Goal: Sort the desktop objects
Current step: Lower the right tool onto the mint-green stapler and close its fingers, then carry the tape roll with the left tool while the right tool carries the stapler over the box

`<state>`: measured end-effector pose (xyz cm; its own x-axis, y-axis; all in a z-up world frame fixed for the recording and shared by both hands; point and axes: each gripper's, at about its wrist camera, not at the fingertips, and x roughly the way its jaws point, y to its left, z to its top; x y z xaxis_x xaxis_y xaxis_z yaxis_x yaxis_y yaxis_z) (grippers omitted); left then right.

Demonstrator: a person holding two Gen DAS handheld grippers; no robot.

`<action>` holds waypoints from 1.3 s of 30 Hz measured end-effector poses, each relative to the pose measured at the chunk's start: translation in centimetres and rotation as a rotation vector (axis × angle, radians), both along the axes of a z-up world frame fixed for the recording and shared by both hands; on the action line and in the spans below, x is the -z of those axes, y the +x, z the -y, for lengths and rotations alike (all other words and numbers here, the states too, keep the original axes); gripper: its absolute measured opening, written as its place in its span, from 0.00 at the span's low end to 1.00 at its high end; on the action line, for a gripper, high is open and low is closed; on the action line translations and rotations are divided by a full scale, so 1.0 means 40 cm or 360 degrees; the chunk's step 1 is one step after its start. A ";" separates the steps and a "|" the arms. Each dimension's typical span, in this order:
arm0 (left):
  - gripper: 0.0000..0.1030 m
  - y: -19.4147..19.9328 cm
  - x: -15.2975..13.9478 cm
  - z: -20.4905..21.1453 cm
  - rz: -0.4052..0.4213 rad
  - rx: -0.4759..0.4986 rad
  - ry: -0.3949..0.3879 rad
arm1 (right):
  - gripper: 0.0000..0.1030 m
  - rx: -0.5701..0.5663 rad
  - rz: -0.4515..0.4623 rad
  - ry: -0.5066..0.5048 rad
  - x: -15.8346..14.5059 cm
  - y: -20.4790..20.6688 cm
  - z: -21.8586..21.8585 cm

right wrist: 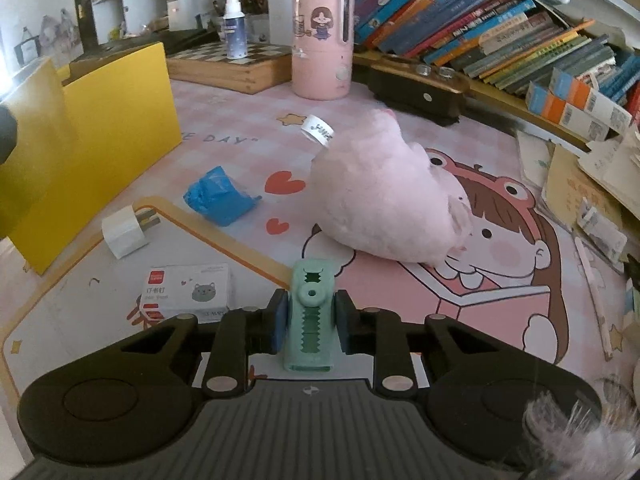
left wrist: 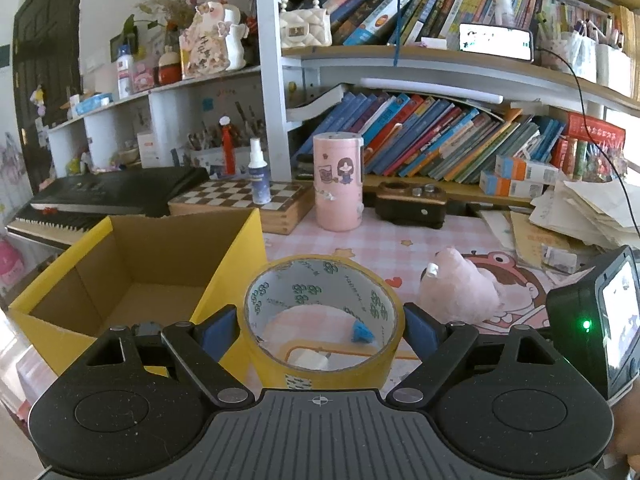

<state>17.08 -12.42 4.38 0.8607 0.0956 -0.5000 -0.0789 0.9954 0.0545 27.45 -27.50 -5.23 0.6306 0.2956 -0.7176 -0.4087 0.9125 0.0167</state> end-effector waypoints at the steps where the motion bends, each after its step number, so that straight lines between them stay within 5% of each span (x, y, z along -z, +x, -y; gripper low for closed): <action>1: 0.85 -0.002 0.000 0.001 0.0003 0.0002 -0.0002 | 0.22 0.0011 -0.0011 0.0009 -0.002 -0.002 0.004; 16: 0.85 -0.053 -0.016 0.000 0.0079 0.0025 -0.0077 | 0.22 0.0033 -0.0077 0.0268 -0.131 -0.095 0.055; 39: 0.85 -0.217 -0.020 -0.175 0.0092 0.0230 -0.0179 | 0.22 0.0148 0.0023 0.0211 -0.203 -0.356 -0.094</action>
